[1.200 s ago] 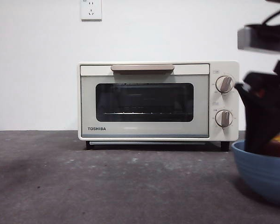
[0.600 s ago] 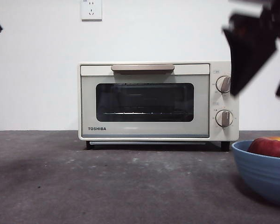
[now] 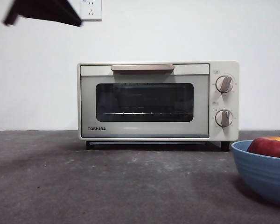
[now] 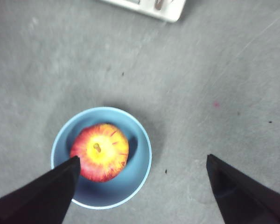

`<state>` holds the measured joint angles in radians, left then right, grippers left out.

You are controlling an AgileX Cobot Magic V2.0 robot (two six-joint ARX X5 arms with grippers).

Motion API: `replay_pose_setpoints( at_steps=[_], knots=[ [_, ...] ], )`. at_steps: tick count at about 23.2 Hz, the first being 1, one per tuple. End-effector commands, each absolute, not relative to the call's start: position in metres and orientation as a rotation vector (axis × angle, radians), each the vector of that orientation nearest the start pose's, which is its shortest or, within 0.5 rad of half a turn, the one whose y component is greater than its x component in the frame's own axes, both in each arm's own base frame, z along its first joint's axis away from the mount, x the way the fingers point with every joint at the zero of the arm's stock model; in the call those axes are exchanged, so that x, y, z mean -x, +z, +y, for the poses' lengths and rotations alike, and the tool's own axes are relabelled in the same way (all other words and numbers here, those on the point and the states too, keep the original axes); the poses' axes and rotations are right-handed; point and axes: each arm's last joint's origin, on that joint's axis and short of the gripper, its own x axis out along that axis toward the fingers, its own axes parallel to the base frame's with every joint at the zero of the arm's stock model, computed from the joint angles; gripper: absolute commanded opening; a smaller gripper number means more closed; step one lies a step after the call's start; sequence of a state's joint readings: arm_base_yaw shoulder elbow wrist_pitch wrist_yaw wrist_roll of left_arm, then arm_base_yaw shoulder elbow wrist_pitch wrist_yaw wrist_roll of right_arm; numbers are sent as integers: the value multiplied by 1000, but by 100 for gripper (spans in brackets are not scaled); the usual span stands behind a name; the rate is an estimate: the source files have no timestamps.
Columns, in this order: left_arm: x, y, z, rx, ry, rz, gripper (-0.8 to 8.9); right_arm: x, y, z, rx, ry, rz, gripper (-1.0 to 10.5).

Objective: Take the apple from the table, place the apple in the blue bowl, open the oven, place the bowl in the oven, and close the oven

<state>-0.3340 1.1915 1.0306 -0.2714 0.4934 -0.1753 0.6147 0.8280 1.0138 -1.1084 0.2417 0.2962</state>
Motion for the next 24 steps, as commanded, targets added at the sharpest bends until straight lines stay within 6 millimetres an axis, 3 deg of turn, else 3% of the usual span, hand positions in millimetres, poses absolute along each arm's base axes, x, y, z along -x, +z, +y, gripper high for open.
replay_pose_setpoints(
  at_steps=[1,10,24],
  knots=[
    [-266,336,-112,186,-786,491,7,-103,331,65,57,214,847,429],
    [-325,330,-145,152,-791,509,7,-93,329,58,8,214,819,428],
    [-351,296,-183,55,-743,506,7,-97,333,61,-18,227,767,428]
  ],
)
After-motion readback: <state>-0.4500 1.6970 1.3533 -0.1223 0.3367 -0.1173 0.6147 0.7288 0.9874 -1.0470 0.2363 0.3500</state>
